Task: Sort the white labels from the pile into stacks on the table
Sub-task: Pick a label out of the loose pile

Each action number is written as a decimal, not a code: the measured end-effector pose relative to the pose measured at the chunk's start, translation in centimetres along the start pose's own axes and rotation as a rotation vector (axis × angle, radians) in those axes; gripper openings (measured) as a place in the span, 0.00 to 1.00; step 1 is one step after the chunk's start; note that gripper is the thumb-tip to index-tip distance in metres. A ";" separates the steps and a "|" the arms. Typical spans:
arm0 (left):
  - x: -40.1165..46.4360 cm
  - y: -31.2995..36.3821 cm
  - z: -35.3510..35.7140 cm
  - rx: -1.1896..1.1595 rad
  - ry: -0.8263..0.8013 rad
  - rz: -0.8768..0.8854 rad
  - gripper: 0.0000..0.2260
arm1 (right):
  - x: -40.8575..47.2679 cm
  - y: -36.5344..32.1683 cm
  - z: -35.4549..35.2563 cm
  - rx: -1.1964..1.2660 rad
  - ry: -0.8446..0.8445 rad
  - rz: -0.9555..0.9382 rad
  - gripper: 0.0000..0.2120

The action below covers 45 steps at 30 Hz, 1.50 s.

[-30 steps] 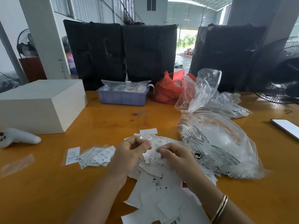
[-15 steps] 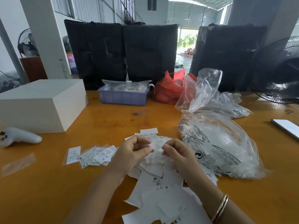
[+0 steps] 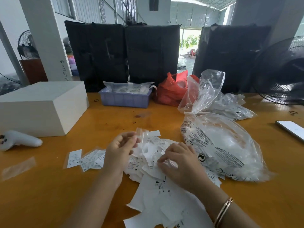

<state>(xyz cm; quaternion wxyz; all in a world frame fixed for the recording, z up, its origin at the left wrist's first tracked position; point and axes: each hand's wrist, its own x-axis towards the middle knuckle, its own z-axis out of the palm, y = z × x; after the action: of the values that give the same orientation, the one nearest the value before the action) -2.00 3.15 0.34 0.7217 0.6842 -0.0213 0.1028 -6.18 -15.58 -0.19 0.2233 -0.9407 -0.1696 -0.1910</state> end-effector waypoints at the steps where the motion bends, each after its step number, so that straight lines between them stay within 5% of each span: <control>1: 0.1 -0.1 0.0 -0.021 0.026 -0.008 0.04 | 0.0 -0.1 0.0 -0.064 -0.061 -0.059 0.15; 5: 0.3 -0.1 0.0 -0.063 0.079 -0.025 0.04 | 0.1 -0.4 0.2 -0.205 -0.165 -0.176 0.22; 13: 0.2 -0.1 0.1 -0.032 0.037 0.009 0.05 | -0.1 -0.4 -0.2 -0.247 -0.096 -0.249 0.12; 16: 0.2 -0.1 0.1 0.014 -0.002 0.060 0.05 | -0.1 -0.8 0.0 0.047 0.050 -0.080 0.08; 20: -0.2 -0.2 0.3 0.109 -0.089 0.129 0.06 | 0.4 -1.0 -0.4 0.895 0.224 0.457 0.06; 25: -0.7 -0.5 1.0 0.230 -0.173 0.172 0.07 | 0.6 -0.1 -0.6 1.322 0.296 0.737 0.04; 45: -1.0 -0.2 1.1 0.277 -0.162 0.242 0.09 | 0.9 0.6 -0.4 1.554 0.469 0.726 0.05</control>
<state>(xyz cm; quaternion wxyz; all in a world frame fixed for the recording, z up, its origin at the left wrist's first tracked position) -2.85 1.98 0.06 0.5988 0.7756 -0.1469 0.1353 -5.29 -16.09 0.30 0.8744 -0.4558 0.1073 -0.1274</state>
